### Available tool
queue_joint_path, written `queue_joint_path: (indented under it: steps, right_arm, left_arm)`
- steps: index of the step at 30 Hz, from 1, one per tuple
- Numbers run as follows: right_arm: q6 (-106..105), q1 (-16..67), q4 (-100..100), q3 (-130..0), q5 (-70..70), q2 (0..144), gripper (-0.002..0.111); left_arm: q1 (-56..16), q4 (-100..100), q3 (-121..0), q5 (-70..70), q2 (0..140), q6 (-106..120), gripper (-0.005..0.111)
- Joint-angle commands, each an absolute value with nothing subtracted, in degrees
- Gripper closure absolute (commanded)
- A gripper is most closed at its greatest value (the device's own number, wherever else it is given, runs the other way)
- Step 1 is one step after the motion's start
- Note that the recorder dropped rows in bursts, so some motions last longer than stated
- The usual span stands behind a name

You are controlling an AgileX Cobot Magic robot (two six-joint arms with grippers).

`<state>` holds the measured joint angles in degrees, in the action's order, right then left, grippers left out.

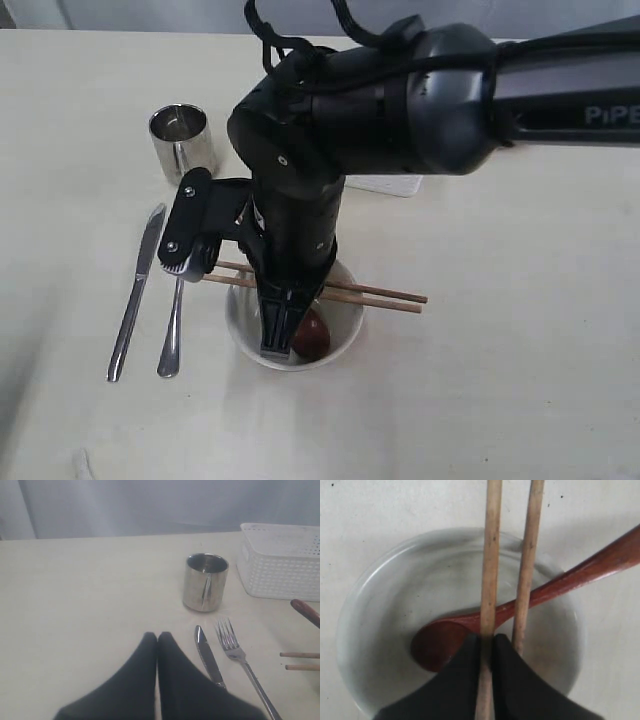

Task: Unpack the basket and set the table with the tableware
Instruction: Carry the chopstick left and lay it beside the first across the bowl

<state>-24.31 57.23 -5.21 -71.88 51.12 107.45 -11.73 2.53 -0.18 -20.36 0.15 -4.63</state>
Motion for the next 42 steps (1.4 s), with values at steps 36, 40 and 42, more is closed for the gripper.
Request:
queue_joint_path:
  steps: [36,40,42]
  right_arm:
    - [-24.06,56.98,3.25,-71.84,52.13,105.38,0.109]
    - [-25.1,56.98,4.05,-71.84,51.46,106.83,0.109]
    - [-25.1,56.98,3.7,-71.84,51.46,107.68,0.109]
  left_arm:
    - [-12.01,3.01,0.0,-19.75,0.0,-4.87,0.107]
    - [-12.01,3.01,0.0,-19.75,0.0,-4.87,0.107]
    - [-12.01,3.01,0.0,-19.75,0.0,-4.87,0.107]
